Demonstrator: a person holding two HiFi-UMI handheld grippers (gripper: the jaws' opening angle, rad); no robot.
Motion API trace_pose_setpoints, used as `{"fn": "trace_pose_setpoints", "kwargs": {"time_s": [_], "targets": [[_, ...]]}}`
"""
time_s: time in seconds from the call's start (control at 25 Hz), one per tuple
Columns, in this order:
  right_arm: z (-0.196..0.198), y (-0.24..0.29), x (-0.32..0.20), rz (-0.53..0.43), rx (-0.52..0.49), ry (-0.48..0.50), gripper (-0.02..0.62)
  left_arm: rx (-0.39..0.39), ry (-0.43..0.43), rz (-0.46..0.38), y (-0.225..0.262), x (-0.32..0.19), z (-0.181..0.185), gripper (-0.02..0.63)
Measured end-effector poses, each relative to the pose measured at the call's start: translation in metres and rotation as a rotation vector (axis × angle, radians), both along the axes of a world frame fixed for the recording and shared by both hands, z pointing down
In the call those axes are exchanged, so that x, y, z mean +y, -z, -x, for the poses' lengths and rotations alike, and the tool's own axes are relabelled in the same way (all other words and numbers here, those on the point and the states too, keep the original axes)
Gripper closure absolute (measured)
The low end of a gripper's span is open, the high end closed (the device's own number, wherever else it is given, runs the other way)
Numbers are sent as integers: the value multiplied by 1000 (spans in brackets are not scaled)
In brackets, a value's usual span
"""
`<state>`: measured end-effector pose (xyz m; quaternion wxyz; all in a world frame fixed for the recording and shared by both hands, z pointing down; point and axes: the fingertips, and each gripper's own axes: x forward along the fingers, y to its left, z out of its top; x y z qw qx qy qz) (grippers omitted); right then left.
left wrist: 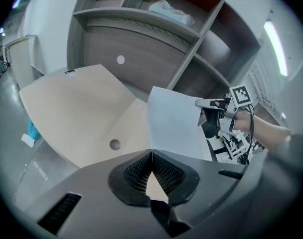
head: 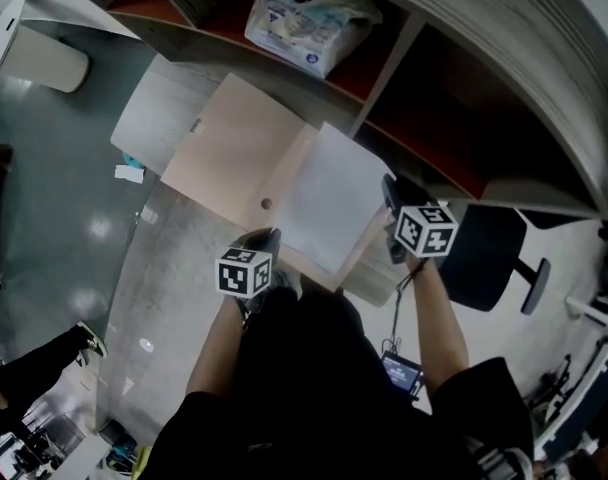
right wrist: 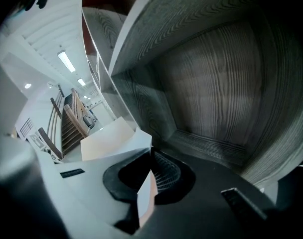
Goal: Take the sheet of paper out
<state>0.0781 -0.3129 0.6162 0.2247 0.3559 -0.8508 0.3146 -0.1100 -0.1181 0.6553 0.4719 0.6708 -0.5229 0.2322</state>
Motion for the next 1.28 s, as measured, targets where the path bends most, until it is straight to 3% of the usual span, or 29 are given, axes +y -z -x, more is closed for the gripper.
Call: {"fn": "trace_pose_setpoints", "kwargs": {"time_s": [0.48,0.8,1.04,1.28], "targets": [[-4,51,38,-84,-11,-65,580,54,-23,-106,41,7,-3,563],[-12,92,84,-188,-4,-132,580,48,-61,-209,68,29,-5,563],[-10,127,133,-282,36,-174,580,58,-31,-281,82,53,1,563],[-15,157,181,-372,105,-206,580,52,-106,-335,93,79,-5,563]]}}
